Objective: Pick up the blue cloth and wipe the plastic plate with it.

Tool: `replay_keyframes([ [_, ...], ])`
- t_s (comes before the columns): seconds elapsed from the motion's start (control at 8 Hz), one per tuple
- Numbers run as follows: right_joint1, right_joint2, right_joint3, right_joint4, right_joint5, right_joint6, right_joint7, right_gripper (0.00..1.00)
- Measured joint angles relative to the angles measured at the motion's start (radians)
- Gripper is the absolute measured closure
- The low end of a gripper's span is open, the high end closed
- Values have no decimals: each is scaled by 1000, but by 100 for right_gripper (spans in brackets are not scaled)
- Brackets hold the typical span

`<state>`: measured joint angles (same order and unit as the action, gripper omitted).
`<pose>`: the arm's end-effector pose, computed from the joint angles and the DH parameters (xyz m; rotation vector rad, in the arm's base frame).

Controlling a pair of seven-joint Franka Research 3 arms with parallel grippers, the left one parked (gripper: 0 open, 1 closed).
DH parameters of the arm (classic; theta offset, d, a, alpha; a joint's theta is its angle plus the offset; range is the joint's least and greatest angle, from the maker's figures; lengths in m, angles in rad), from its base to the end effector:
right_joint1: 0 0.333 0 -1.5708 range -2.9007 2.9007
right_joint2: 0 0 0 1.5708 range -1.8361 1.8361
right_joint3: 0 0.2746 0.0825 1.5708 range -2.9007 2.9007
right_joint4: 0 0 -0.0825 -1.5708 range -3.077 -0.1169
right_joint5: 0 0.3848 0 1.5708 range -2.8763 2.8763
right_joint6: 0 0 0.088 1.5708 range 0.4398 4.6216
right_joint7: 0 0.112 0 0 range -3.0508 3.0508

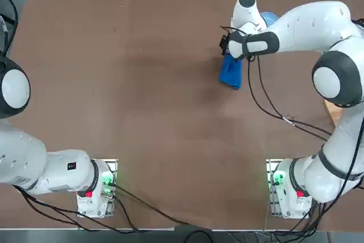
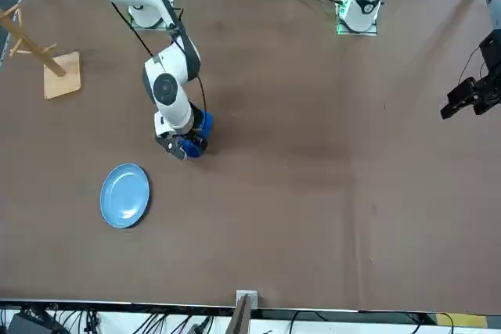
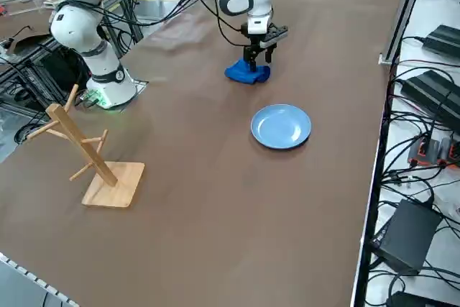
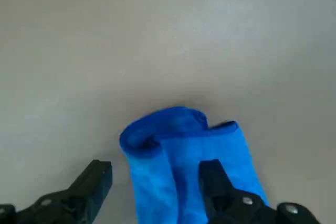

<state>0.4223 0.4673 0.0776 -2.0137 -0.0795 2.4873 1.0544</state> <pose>0.5153 0.2822 0.1771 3.0401 -0.7763 0.0247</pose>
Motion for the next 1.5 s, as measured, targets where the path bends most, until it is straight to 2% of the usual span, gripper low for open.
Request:
replay_keyframes([
  [0.5,40,0,1,-15,0,0,31,0],
  [1.0,44,7,0,-75,0,37,34,0],
  [1.5,44,10,0,-84,-2,39,34,1],
])
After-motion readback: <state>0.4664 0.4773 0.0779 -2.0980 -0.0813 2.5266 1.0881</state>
